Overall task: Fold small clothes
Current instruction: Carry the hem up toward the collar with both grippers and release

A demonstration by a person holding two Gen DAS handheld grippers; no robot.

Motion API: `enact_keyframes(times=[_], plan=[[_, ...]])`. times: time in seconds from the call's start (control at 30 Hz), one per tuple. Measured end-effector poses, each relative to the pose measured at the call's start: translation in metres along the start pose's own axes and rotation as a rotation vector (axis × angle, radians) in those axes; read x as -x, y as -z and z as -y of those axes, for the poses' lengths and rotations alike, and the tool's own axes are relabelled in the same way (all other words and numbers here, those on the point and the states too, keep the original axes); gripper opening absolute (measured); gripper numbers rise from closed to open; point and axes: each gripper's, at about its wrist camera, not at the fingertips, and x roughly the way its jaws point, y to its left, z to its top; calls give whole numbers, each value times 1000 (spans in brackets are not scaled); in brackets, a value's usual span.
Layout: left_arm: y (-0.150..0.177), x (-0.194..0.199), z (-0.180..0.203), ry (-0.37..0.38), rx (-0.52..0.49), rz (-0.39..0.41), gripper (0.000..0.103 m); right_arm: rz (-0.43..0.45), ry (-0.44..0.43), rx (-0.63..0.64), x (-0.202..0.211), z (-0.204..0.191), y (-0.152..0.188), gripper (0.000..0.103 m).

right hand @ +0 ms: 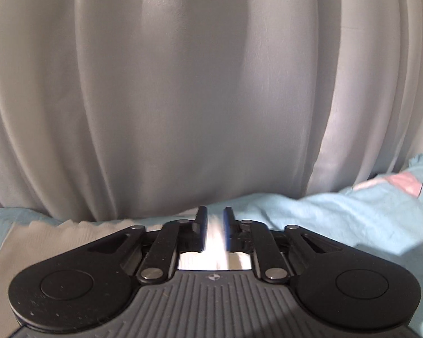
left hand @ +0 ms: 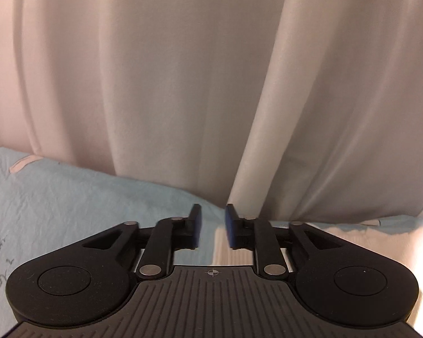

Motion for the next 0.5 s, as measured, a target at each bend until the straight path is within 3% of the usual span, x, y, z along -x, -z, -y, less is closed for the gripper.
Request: enact_keyframes(times=[0.07, 0.2, 0.27, 0.37, 0.5], plan=[[11, 12, -7, 79, -22, -14, 54, -26, -30, -15, 17, 10, 13, 40], [41, 31, -15, 156, -59, -96, 56, -102, -67, -48, 32, 22, 40, 39], [54, 35, -19, 165, -40, -136, 56, -101, -65, -29, 28, 16, 46, 27], [66, 41, -22, 156, -12, -127, 54, -87, -69, -4, 31, 11, 51, 7], [61, 43, -14, 136, -12, -126, 38, -24, 65, 174, 28, -6, 46, 5]])
